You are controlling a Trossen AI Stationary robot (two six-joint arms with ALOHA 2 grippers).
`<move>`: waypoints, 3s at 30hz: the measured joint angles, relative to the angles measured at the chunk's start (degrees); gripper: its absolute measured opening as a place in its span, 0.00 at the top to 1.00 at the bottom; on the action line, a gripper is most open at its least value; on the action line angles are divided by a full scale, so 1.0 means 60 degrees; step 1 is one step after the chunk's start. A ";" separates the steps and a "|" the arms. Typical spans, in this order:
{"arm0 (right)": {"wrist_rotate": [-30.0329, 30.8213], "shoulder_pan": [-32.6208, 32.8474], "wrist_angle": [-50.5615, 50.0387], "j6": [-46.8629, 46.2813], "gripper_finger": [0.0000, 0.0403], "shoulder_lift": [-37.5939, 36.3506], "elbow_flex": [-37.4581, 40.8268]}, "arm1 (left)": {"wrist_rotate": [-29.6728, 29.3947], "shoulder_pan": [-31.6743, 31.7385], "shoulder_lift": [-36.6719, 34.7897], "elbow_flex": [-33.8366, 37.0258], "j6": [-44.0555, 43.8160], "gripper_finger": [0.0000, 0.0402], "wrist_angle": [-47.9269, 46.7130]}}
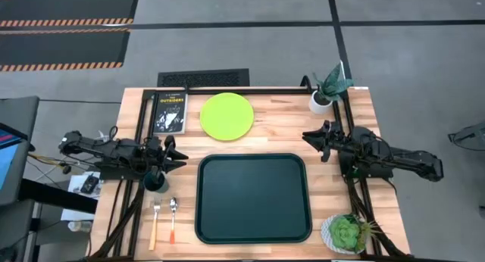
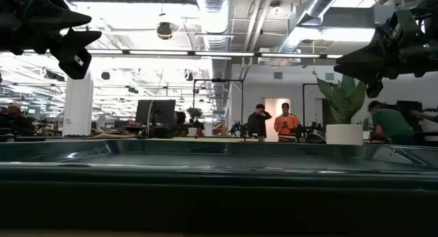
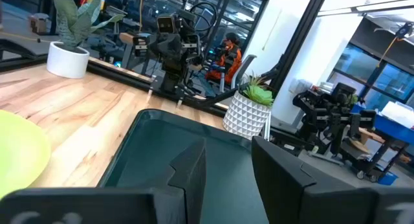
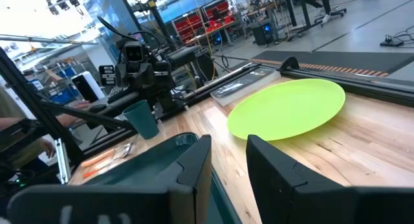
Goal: Pick and place plate/cup/fork/spoon on tray
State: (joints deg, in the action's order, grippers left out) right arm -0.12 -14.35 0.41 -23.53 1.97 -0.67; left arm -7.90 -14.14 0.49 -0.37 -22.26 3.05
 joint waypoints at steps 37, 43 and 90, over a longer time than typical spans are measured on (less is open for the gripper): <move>0.0000 0.0000 0.0002 0.0000 0.69 0.0000 0.0000 | -0.0748 -0.0001 0.0000 -0.0002 0.0000 0.72 0.0103; 0.0000 0.0000 0.0003 0.0000 0.69 -0.0002 0.0000 | -0.1653 0.0001 0.0000 0.0001 -0.0161 0.72 0.0229; 0.0799 0.0132 -0.1976 -0.0221 0.56 0.1751 -0.5176 | -0.5224 0.0009 0.8128 -1.0606 0.0121 0.72 -0.2109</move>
State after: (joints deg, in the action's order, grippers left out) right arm 4.67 -13.56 -11.45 -24.86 12.47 -31.72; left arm -39.25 -14.09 49.26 -64.00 -21.54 -9.60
